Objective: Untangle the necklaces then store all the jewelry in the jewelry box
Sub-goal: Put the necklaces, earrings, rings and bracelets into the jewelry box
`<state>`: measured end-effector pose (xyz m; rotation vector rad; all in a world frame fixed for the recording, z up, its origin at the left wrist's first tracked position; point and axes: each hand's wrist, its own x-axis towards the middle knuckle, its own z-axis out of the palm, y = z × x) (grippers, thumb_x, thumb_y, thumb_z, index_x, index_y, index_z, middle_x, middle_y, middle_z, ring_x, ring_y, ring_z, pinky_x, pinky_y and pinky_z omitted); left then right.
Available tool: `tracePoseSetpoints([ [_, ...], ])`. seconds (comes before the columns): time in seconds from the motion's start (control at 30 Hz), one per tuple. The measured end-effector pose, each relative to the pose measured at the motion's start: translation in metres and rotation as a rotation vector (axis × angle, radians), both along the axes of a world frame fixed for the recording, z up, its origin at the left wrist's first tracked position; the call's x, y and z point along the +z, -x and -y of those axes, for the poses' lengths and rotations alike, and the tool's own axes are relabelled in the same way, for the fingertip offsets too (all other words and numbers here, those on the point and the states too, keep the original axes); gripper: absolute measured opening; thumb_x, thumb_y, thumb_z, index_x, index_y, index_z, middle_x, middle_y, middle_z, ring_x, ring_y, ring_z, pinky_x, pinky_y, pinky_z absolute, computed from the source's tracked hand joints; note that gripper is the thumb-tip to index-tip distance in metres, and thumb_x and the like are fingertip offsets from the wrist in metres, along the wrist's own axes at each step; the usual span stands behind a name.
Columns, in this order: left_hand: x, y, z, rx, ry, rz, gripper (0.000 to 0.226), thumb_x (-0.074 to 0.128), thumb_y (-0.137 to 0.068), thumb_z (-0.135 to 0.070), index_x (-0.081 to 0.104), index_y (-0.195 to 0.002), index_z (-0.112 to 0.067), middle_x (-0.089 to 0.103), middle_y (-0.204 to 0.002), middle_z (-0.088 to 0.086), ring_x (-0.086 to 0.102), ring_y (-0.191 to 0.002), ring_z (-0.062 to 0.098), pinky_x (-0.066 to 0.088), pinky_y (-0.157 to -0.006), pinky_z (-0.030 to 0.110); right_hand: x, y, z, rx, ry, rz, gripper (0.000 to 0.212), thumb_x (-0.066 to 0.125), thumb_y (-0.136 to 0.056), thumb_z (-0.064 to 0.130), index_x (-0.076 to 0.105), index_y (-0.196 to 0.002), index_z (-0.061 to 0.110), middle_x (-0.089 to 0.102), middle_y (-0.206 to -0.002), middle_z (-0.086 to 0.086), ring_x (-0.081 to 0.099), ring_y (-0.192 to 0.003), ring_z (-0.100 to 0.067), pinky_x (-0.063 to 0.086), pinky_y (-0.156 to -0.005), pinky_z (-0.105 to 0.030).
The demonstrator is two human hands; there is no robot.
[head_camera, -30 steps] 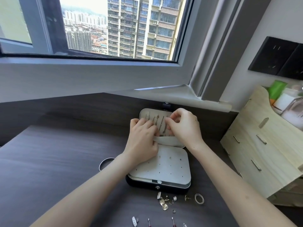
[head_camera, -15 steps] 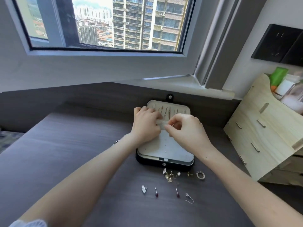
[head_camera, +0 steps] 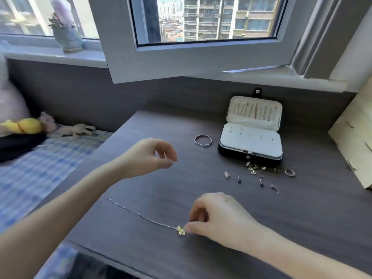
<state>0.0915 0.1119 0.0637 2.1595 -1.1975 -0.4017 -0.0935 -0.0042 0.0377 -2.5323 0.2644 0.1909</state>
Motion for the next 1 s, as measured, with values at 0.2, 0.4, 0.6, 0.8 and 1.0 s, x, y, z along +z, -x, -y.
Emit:
tracePoseSetpoints([
  [0.2,-0.021,0.027,-0.041,-0.153,-0.181,0.012,0.009,0.067,-0.083,-0.028,0.068,-0.078,-0.035,0.062,-0.088,-0.021,0.054,-0.091,0.003,0.041,-0.08,0.018,-0.009,0.0,-0.022,-0.017,0.041,0.095,0.009,0.063,-0.084,0.039,0.059,-0.084,0.03,0.046,-0.078,0.015,0.045,-0.082,-0.007,0.038,-0.072,-0.024],
  [0.4,-0.028,0.044,-0.042,-0.22,-0.211,-0.07,0.012,0.068,-0.082,-0.025,0.067,-0.08,-0.037,0.061,-0.089,-0.014,0.057,-0.086,0.002,0.044,-0.082,0.022,-0.011,0.003,-0.022,-0.053,0.001,0.101,0.021,0.065,-0.084,0.032,0.051,-0.068,0.032,0.049,-0.069,0.017,0.047,-0.076,-0.003,0.034,-0.068,-0.019],
  [0.6,-0.025,0.063,-0.03,-0.27,-0.14,-0.367,0.008,0.069,-0.084,-0.014,0.072,-0.088,-0.021,0.069,-0.083,-0.007,0.06,-0.078,0.004,0.045,-0.073,0.016,0.002,0.011,-0.002,-0.19,-0.555,0.094,0.011,0.071,-0.078,0.004,0.064,-0.073,0.011,0.064,-0.062,-0.002,0.06,-0.054,-0.013,0.051,-0.058,-0.023],
  [0.8,-0.017,0.078,-0.012,-0.249,0.044,-0.689,0.002,0.069,-0.082,-0.019,0.069,-0.08,-0.017,0.069,-0.078,-0.001,0.057,-0.072,0.011,0.045,-0.068,0.018,0.027,0.019,0.031,-0.211,-0.938,0.01,0.028,0.072,-0.071,0.0,0.064,-0.098,0.001,0.065,-0.071,-0.011,0.056,-0.058,-0.018,0.05,-0.058,-0.025],
  [1.0,-0.016,0.093,0.006,-0.228,0.177,-0.73,0.006,0.069,-0.077,-0.019,0.071,-0.076,-0.014,0.069,-0.071,0.004,0.06,-0.067,0.015,0.048,-0.069,0.023,0.038,0.031,0.048,-0.242,-1.063,-0.079,0.037,0.067,-0.067,0.003,0.065,-0.104,-0.002,0.066,-0.068,-0.007,0.055,-0.055,-0.014,0.046,-0.054,-0.022],
])
